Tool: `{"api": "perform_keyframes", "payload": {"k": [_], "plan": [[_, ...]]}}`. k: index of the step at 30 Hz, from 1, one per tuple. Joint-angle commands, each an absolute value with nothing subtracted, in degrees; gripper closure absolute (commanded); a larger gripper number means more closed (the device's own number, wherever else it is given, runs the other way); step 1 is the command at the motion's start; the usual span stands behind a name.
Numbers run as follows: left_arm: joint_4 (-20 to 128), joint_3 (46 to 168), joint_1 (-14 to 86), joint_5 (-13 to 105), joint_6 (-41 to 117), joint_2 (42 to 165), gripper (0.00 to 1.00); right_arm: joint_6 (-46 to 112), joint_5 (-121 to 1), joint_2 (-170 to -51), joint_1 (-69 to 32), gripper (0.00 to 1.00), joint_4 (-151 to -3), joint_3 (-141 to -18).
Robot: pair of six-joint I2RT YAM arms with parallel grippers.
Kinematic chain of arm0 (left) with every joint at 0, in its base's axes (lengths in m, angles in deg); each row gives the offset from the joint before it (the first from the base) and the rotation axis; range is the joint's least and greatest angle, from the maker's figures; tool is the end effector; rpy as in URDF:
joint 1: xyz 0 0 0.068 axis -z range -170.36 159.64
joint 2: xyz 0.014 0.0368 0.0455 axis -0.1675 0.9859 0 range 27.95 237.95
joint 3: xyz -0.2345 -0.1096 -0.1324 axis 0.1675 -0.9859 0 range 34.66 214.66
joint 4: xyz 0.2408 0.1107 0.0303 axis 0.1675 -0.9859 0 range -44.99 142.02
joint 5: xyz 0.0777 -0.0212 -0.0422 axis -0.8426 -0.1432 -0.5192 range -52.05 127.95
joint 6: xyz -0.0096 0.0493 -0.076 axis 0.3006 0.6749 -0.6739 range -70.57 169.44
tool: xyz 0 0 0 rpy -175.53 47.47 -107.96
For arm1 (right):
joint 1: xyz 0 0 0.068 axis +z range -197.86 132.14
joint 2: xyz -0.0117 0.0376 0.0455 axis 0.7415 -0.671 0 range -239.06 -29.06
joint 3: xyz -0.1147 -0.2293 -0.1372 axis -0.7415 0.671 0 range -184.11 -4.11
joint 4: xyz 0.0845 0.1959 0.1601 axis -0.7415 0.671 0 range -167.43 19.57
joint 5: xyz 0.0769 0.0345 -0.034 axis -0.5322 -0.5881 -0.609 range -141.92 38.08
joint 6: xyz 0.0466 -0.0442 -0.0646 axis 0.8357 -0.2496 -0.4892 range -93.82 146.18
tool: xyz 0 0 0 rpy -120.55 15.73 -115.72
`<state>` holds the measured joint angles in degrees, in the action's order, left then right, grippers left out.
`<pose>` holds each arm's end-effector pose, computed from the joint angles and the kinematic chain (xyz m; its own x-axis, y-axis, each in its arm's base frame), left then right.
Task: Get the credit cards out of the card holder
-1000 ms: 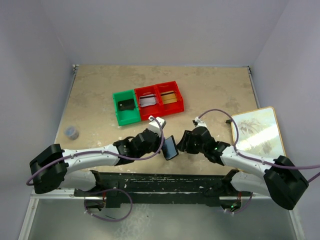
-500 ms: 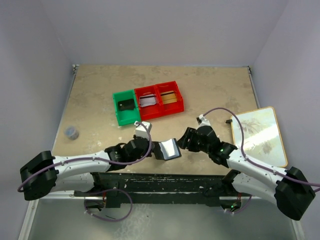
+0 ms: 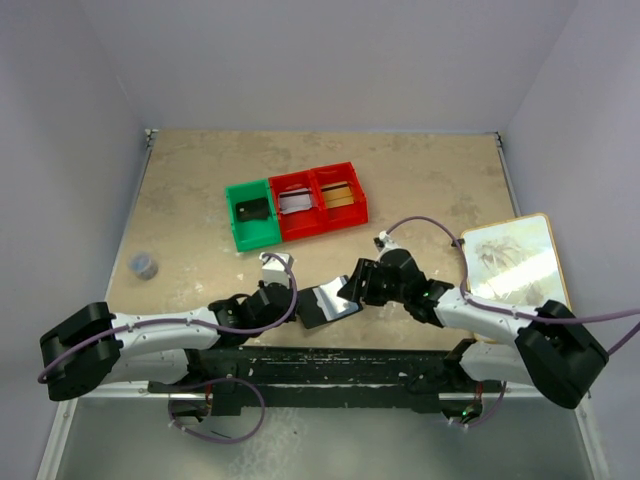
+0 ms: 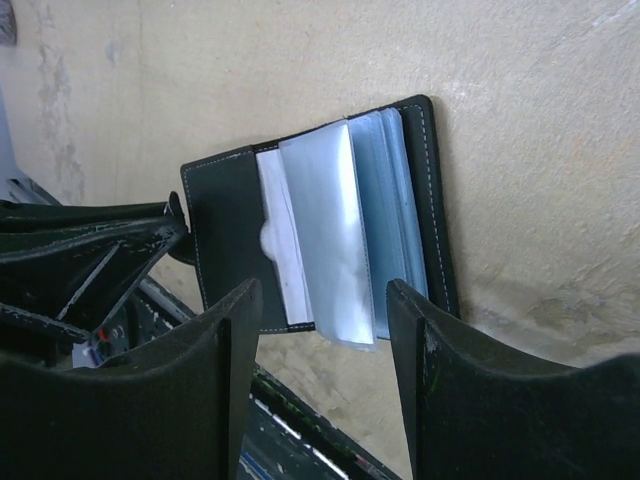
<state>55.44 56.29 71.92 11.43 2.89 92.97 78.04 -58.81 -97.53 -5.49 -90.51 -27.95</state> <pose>0.1424 -0.1926 0.1466 -0.6649 -0.1311 -0.7353 0.2184 0.9073 -0.3592 0.1921 0.1885 0.1618 -0.8244 0.3049 -0.4769 -0.1558 0.6877 0.7091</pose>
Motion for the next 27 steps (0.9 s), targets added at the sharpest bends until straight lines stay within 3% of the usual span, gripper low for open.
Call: {"api": "perform_keyframes", "payload": {"k": [1, 27], "plan": [[58.1, 57.0, 72.1, 10.0, 2.0, 92.8, 1.0, 77.7, -61.9, -98.2, -5.2, 0.44, -95.5, -28.6], [57.5, 57.7, 72.1, 10.1, 2.0, 91.8, 0.99, 78.7, -63.7, -102.1, -5.1, 0.47, -97.9, -27.2]]}}
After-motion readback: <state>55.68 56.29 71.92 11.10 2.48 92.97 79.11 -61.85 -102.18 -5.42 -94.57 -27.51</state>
